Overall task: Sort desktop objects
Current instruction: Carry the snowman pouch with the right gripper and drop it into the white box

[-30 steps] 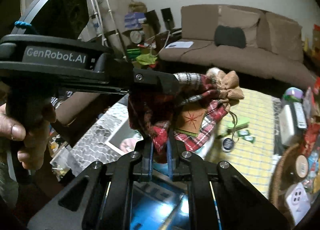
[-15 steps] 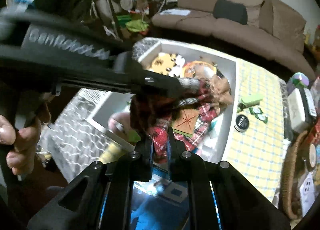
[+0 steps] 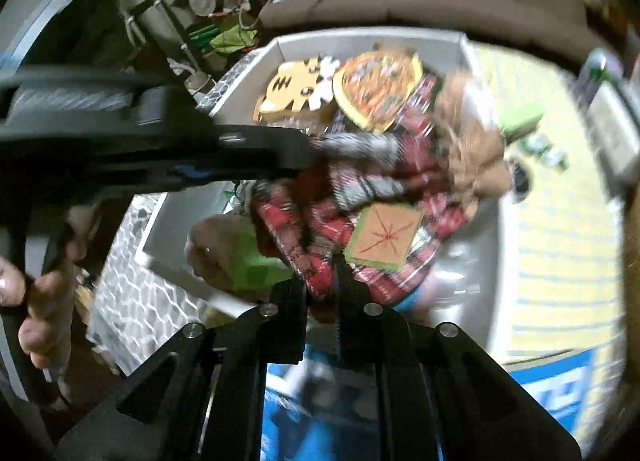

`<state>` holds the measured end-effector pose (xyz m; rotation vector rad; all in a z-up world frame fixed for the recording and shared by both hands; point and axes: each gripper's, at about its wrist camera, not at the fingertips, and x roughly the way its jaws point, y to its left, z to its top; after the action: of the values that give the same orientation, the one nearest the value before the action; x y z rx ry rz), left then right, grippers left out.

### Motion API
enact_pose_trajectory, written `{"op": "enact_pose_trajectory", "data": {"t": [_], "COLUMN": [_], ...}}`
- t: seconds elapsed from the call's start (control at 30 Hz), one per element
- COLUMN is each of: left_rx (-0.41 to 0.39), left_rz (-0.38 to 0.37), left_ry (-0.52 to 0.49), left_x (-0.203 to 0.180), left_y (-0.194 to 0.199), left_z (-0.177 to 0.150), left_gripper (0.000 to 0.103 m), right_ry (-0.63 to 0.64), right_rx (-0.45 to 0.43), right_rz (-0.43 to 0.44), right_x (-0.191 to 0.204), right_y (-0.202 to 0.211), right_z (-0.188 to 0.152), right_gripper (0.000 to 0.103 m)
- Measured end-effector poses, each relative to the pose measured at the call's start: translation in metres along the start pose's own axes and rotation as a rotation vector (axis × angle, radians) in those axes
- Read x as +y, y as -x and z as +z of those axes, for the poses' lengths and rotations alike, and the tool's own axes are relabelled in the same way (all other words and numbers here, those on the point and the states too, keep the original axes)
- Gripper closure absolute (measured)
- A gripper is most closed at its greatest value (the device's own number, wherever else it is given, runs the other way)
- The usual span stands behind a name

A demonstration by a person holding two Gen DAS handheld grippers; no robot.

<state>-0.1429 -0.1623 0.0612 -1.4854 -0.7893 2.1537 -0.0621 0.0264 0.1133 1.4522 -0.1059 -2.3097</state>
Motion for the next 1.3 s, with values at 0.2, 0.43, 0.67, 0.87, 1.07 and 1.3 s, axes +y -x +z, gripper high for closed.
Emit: {"op": "enact_pose_trajectory", "data": {"t": [0.2,0.43,0.67,0.87,1.07,1.3], "left_rx": [-0.055,-0.146,-0.066,-0.01,0.047,0.042], "left_rz": [0.043,0.071,0.023,0.231,0.252,0.28], "left_ry": [0.044,0.007,-0.127,-0.137,-0.149,-0.159], "left_x": [0.043,0.039,-0.008,0.012,0.042,0.044], "left_y": [0.02,0.046,0.02,-0.016,-0.019,-0.018], "left_z": [-0.002,-0.007,-0.02,-0.017,-0.008,0.003], "left_gripper": [0.068,0.056,0.055,0.055,0.087,0.085], "right_ry": [-0.171,-0.2,-0.114,0.008,0.189,0.274], "right_rx": [0.013,-0.039,-0.174,-0.126,-0.109,-0.006], "right_rz": [0.124,0.22,-0.02,-0.151,-0.267,-0.219], "right_x": [0.001,-0.017,-0.06,-0.054,-0.036,-0.039], "right_y": [-0.052,-0.018,0.045,0.006,-0.038,-0.062], "right_z": [0.002,0.002,0.036,0.088,0.112,0.139], "right_gripper": [0.083,0.055,0.053,0.053,0.054,0.046]}}
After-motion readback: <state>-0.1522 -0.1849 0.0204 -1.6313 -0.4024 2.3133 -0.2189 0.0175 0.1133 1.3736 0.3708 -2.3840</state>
